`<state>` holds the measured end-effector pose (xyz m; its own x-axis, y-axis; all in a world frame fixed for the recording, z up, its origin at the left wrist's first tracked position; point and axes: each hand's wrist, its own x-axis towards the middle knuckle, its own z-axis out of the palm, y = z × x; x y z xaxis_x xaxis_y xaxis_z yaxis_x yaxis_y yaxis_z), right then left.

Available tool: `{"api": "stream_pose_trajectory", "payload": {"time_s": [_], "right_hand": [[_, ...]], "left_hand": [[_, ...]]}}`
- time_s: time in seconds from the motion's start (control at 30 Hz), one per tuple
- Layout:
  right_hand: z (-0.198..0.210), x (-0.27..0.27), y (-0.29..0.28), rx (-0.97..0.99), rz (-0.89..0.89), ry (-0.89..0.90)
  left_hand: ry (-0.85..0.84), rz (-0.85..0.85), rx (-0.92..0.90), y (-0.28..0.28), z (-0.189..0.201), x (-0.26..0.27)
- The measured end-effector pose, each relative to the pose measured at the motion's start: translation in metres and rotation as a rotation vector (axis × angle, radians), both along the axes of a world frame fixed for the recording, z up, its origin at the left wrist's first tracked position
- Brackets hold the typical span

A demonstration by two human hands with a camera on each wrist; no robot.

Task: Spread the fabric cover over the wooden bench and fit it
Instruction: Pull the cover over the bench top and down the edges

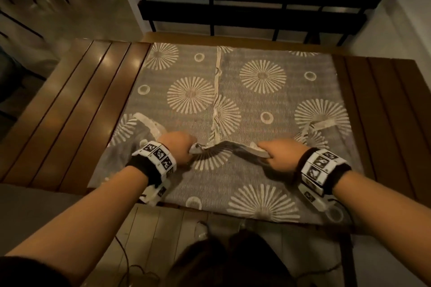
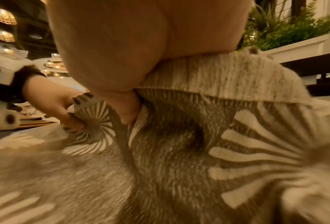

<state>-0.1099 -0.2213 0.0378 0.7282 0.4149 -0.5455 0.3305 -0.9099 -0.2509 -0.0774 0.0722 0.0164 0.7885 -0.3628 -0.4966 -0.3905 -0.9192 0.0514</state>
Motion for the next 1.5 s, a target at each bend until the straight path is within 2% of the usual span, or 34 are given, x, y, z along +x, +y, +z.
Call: {"api": "stream_pose_trajectory", "payload": {"time_s": [0.1, 0.2, 0.3, 0.37, 0.43, 0.53, 0.63, 0.7, 0.77, 0.83, 0.9, 0.97, 1.0, 1.07, 1.1, 1.17, 1.23, 1.3, 1.37, 1.43, 1.5], "right_hand": [[-0.002, -0.043, 0.006, -0.087, -0.018, 0.084], [-0.013, -0.078, 0.016, -0.072, -0.027, 0.125], [-0.02, -0.113, 0.021, -0.077, 0.01, 0.059], [-0.018, -0.137, 0.018, -0.1, 0.016, -0.037], [-0.018, -0.16, 0.01, -0.073, -0.059, -0.051], [-0.034, -0.197, 0.004, -0.012, -0.177, 0.086], [-0.07, -0.238, 0.005, 0.03, -0.288, 0.385], [-0.086, -0.257, 0.004, 0.081, -0.356, 0.535], [-0.094, -0.26, -0.003, 0.128, -0.434, 0.569], [-0.093, -0.252, -0.009, 0.205, -0.548, 0.545], [-0.085, -0.237, -0.011, 0.456, -0.819, 0.507], [-0.071, -0.221, -0.009, 0.692, -1.034, 0.306], [-0.064, -0.211, -0.011, 0.716, -1.031, 0.158], [-0.055, -0.196, -0.019, 0.61, -0.828, -0.094], [-0.053, -0.189, -0.023, 0.529, -0.698, -0.179], [-0.055, -0.177, -0.035, 0.387, -0.499, -0.275], [-0.059, -0.173, -0.045, 0.238, -0.418, -0.292], [-0.062, -0.173, -0.056, 0.128, -0.441, -0.314], [-0.063, -0.178, -0.068, 0.021, -0.552, -0.368], [-0.061, -0.184, -0.08, -0.077, -0.764, -0.384], [-0.057, -0.188, -0.095, -0.119, -0.996, -0.369]], "left_hand": [[0.113, 0.063, -0.143, 0.008, -0.005, -0.032], [0.242, 0.037, -0.11, 0.011, -0.013, -0.061], [0.301, 0.006, -0.07, 0.011, -0.012, -0.096], [0.349, 0.05, -0.112, 0.016, -0.008, -0.122], [0.375, 0.115, -0.187, 0.022, -0.007, -0.148], [0.449, 0.2, -0.229, 0.02, -0.024, -0.189], [0.546, 0.229, -0.126, 0.022, -0.057, -0.221], [0.55, 0.159, -0.015, 0.025, -0.068, -0.227], [0.509, 0.088, -0.033, 0.024, -0.068, -0.219], [0.457, 0.113, -0.185, 0.023, -0.058, -0.204], [0.358, 0.184, -0.329, 0.021, -0.048, -0.185], [0.161, 0.215, -0.412, 0.019, -0.039, -0.166], [0.06, 0.208, -0.437, 0.017, -0.036, -0.158], [-0.092, 0.141, -0.459, 0.009, -0.033, -0.144], [-0.117, 0.098, -0.428, 0.003, -0.032, -0.139], [-0.095, 0.004, -0.323, -0.012, -0.029, -0.132], [-0.078, -0.091, -0.258, -0.029, -0.027, -0.127], [-0.044, -0.105, -0.25, -0.045, -0.024, -0.124], [-0.004, -0.004, -0.305, -0.059, -0.024, -0.122], [0.045, 0.104, -0.363, -0.072, -0.026, -0.121], [0.089, 0.136, -0.358, -0.081, -0.031, -0.119]]}}
